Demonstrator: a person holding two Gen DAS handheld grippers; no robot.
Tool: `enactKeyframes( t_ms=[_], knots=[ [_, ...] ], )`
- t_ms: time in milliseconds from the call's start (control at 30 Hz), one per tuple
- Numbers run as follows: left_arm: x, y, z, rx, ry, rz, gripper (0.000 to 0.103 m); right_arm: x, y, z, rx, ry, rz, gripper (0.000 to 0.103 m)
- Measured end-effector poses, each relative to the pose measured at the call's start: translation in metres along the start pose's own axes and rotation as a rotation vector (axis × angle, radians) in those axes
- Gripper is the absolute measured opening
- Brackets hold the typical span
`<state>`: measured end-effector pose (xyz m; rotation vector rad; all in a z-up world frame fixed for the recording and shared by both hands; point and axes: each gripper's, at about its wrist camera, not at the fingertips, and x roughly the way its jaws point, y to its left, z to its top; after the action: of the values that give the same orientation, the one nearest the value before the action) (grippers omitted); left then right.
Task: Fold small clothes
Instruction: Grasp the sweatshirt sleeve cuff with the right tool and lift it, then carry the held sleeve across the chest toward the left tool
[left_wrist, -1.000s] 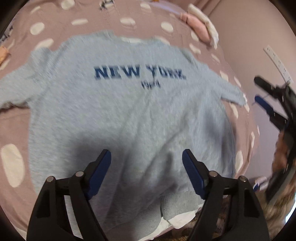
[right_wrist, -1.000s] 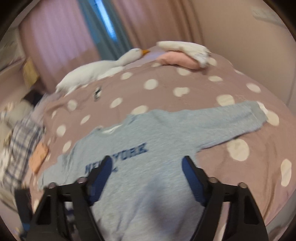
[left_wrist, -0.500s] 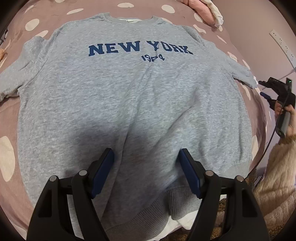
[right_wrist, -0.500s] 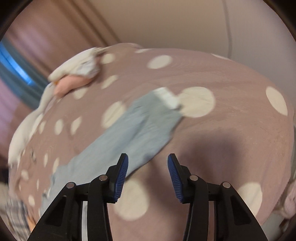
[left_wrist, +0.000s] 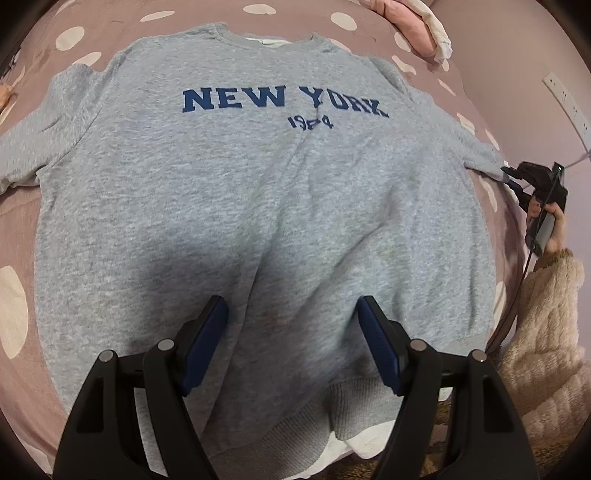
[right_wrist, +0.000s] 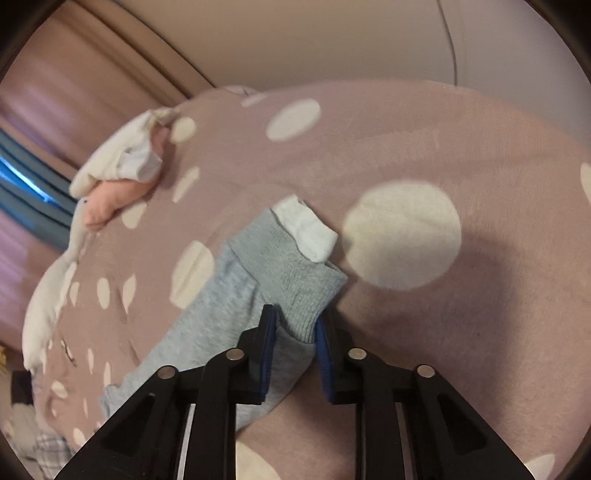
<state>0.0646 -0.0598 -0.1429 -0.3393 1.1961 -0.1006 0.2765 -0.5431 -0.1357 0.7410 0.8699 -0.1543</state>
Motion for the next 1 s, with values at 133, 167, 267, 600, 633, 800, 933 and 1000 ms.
enactKeyframes(
  t_ms=[133,167,267,600,633,800,933,1000],
  knots=[
    [-0.008,0.005,0.009,-0.032,-0.028,0.002,0.073,-0.014,-0.001,0.009,0.000,-0.055,0.033,0.017],
    [-0.011,0.007,0.011,-0.037,-0.038,0.006,0.073,-0.011,-0.001,0.011,-0.005,-0.049,0.021,0.017],
    [-0.023,0.010,0.022,-0.052,-0.081,0.021,0.073,-0.014,0.008,0.009,-0.035,-0.055,-0.017,0.017],
    [-0.077,0.032,0.049,-0.114,-0.261,0.054,0.074,-0.081,0.111,0.012,-0.301,-0.224,0.012,0.017],
    [-0.080,0.034,0.051,-0.119,-0.270,0.051,0.074,-0.088,0.122,0.010,-0.324,-0.238,0.018,0.017],
    [-0.098,0.039,0.055,-0.127,-0.319,0.052,0.074,-0.107,0.158,-0.001,-0.396,-0.255,0.044,0.017],
    [-0.110,0.045,0.057,-0.146,-0.351,0.034,0.074,-0.116,0.184,-0.013,-0.453,-0.262,0.062,0.017],
    [-0.115,0.049,0.057,-0.156,-0.361,0.035,0.075,-0.121,0.193,-0.020,-0.470,-0.262,0.084,0.017]
  ],
)
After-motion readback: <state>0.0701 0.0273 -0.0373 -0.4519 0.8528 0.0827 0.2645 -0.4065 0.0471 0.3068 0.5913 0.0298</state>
